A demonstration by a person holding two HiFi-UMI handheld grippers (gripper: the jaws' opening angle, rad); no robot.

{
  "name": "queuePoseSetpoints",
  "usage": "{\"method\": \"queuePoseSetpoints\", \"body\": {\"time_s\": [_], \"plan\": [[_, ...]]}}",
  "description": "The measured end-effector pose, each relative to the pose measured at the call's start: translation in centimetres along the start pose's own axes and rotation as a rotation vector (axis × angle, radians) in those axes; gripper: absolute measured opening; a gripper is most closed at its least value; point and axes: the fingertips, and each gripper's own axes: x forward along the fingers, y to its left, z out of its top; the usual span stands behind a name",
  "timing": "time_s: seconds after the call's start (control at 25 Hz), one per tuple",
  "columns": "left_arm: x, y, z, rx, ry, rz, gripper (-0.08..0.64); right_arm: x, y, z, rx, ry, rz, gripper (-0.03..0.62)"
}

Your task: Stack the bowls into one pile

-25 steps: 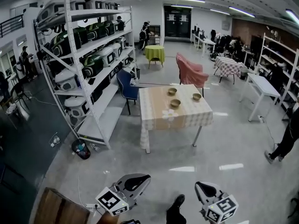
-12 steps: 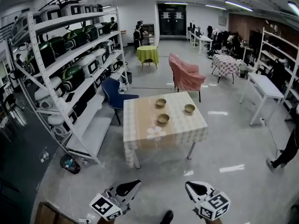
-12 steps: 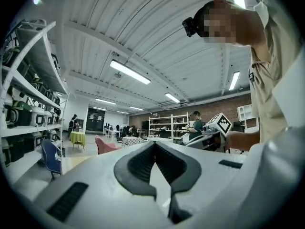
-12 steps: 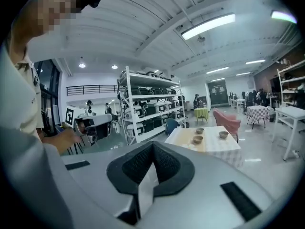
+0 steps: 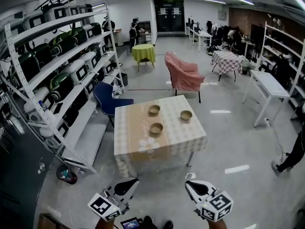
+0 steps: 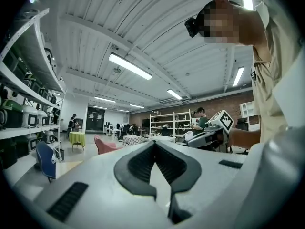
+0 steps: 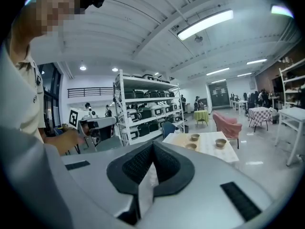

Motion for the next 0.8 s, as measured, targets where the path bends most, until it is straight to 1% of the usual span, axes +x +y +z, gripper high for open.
{"method": "queuePoseSetpoints", "body": {"time_s": [0.12, 0.2, 0.4, 0.52, 0.68, 0.8], "plan": [[2.4, 1.8, -0.3, -0.004, 0.004, -0.007, 0.008, -0.1, -2.3, 0.1, 0.017, -0.002, -0.027, 0.003], [4.4, 3.5, -0.5, -0.006, 0.001, -0.023, 0.008, -0.1, -4.1, 0.4, 0.021, -0.008, -0.063, 0.003], [10.2, 9.6, -1.7, -0.012, -0.013, -0.054, 0.008, 1.9, -9.3, 1.0, 0.033, -0.005, -0.162, 0.003], [14.4, 14.6, -3.4, -0.022, -0.004, -0.042, 0.008, 4.5, -12.5, 1.1, 0.054, 0.006, -0.195, 0.004], [20.1, 23.2, -6.4, -0.028, 0.023, 0.016, 0.008, 10.3, -16.7, 1.2, 0.081, 0.044, -0.207, 0.004], [24.2, 29.8, -9.5, -0.041, 0.061, 0.054, 0.009, 14.9, -19.5, 1.3, 0.099, 0.071, -0.208, 0.005]]}}
